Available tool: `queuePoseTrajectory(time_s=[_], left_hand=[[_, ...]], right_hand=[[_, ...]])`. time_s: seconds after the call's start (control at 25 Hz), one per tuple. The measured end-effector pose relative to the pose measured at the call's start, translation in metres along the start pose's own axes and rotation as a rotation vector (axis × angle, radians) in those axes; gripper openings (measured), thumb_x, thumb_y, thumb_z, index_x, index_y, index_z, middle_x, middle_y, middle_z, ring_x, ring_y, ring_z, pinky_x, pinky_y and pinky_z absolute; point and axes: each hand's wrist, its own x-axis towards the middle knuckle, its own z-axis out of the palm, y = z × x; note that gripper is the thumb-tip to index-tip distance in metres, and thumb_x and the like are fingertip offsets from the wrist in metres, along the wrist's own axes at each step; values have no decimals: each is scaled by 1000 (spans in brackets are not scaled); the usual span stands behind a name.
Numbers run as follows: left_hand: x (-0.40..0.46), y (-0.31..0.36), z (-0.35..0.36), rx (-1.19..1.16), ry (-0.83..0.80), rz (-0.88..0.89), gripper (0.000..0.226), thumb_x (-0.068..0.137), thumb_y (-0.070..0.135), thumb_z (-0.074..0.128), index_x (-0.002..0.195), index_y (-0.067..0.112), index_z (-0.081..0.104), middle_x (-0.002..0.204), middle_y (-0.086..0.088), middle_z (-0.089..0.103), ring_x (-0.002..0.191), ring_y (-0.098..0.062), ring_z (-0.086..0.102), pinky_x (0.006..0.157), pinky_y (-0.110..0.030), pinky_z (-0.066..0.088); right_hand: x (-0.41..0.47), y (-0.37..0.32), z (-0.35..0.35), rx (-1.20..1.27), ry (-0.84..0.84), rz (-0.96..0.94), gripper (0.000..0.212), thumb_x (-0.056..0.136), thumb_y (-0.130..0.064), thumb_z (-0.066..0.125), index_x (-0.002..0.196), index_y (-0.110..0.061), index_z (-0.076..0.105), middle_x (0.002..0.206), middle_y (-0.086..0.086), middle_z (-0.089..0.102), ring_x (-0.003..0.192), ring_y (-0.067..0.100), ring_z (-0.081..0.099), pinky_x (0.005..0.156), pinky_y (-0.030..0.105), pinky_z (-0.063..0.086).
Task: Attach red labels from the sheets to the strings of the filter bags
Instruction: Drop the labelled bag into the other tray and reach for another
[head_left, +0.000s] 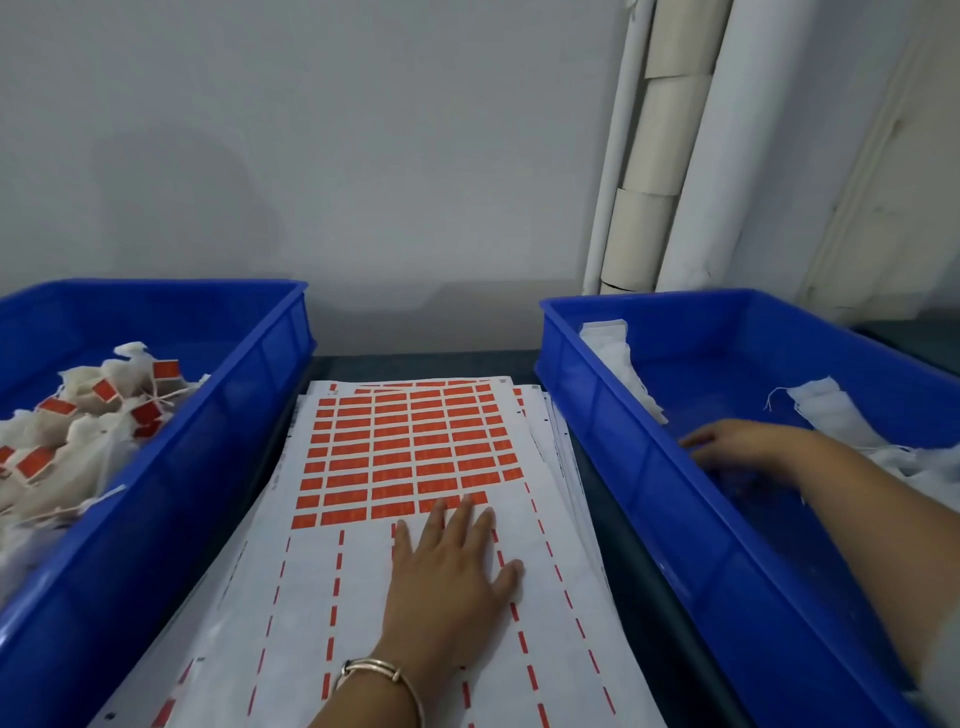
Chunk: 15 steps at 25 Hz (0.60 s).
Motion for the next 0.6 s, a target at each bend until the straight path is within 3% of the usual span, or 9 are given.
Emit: queuePoseTrajectory(time_s=[0.08, 0.28, 0.36, 0.44, 0.52, 0.6], left_hand=[[-1, 1, 0, 4, 4, 3, 80, 74, 79, -5, 145, 41, -6, 154, 17, -14, 142, -17, -17, 105, -51, -21], [-2, 0, 0, 7, -11, 3, 79, 76, 78, -3, 145, 40, -4, 155, 16, -12, 142, -17, -17, 106, -50, -20], [-2, 1, 0, -1, -8, 3, 78, 78, 77, -1, 146, 39, -3, 156, 15, -10, 143, -17, -15, 108, -51, -17], [-1, 1, -1, -3, -10, 8, 77, 79, 76, 1, 146, 38, -1, 156, 15, -9, 143, -18, -14, 109, -52, -15], [-1, 0, -1, -4, -11, 12, 76, 80, 75, 2, 146, 38, 0, 156, 14, -8, 143, -18, -13, 109, -52, -14], [-2, 0, -1, -11, -1, 12, 75, 81, 75, 3, 146, 38, 2, 157, 13, -7, 143, -18, -12, 110, -52, -13]], right_hand=[[2, 9, 3, 71, -63, -8, 32, 86, -24, 68, 117, -27, 58, 110, 10, 63, 85, 23, 54, 64, 32, 45], [1, 2, 16, -210, -3, -88, 18, 91, -18, 56, 103, -16, 69, 103, 8, 70, 75, 16, 55, 59, 20, 46], [-3, 1, 17, -78, 17, -142, 18, 94, -14, 52, 101, -7, 68, 91, 11, 67, 71, 18, 54, 55, 20, 45], [-7, 4, 16, 164, 72, -181, 19, 97, -15, 51, 98, -2, 65, 87, 11, 62, 73, 21, 53, 61, 26, 46], [-13, 9, 13, 421, 153, -202, 20, 99, -15, 47, 100, -4, 64, 94, 11, 64, 85, 24, 59, 73, 34, 51], [-22, 8, 8, 651, 213, -243, 24, 101, -16, 43, 112, -5, 61, 101, 10, 65, 94, 25, 60, 75, 38, 51]])
